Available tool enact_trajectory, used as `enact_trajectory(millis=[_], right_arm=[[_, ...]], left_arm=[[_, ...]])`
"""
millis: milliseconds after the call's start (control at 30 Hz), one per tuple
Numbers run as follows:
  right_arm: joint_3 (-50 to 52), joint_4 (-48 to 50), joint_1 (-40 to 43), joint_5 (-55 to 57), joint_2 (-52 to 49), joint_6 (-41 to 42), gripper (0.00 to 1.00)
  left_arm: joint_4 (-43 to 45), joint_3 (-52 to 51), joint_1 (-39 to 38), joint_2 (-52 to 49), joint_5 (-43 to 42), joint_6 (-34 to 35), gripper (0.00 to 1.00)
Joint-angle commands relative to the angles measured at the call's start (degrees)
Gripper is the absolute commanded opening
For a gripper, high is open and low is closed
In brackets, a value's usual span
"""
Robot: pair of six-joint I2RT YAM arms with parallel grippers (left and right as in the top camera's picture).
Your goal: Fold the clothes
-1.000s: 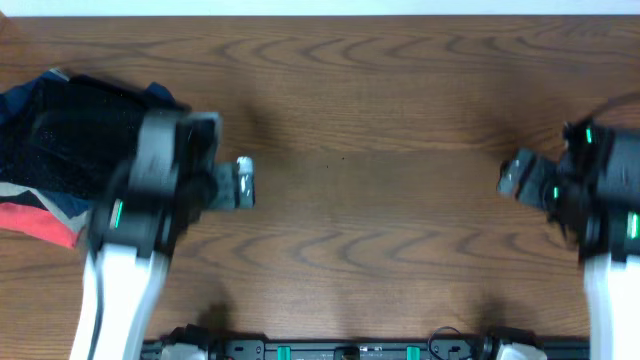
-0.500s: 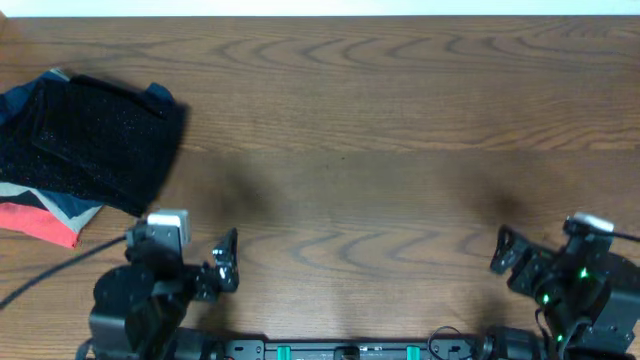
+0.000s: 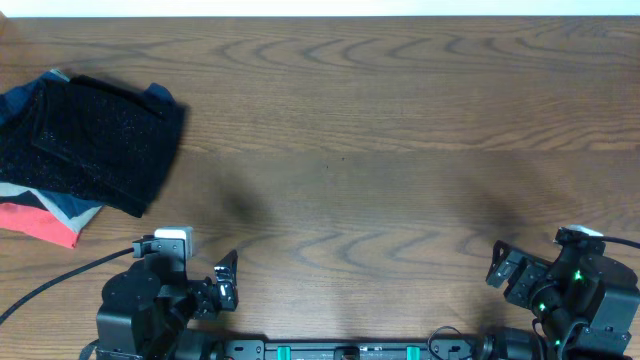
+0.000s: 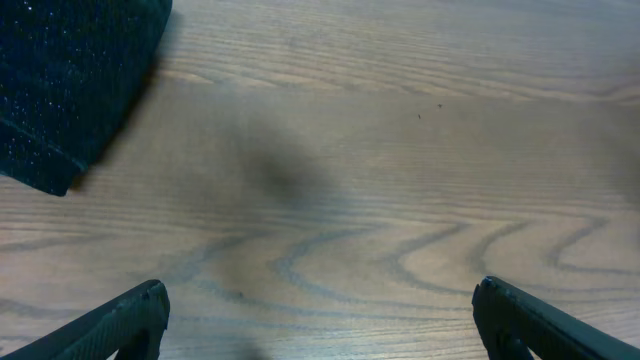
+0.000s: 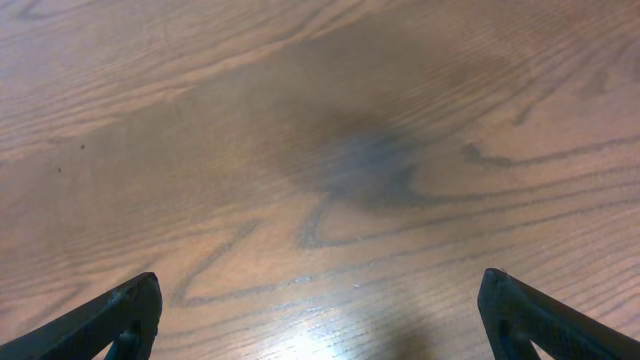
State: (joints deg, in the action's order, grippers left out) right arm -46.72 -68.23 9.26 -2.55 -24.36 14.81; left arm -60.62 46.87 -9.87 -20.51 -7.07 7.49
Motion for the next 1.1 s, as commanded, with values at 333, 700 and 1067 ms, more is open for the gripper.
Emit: enact_trajectory(millis=[333,700,1067], right_arm=[[18.36,29.46,-5.60,0.59,17.75,-11.28,0.99],[45.13,69.13,-6.27,0.59,24.04,-11.26,0.99],[46.40,63.98,-6.23,2.54,23.80,-11.69,0.99]], left_arm=[[-0.22,-0.20,-0.20,0.09,0.70,0.28,0.98],[-0.22,-0.20,-0.20,0.09,0.70,0.28,0.98],[-0.22,-0.20,-0.20,0.09,0.70,0.28,0.98]])
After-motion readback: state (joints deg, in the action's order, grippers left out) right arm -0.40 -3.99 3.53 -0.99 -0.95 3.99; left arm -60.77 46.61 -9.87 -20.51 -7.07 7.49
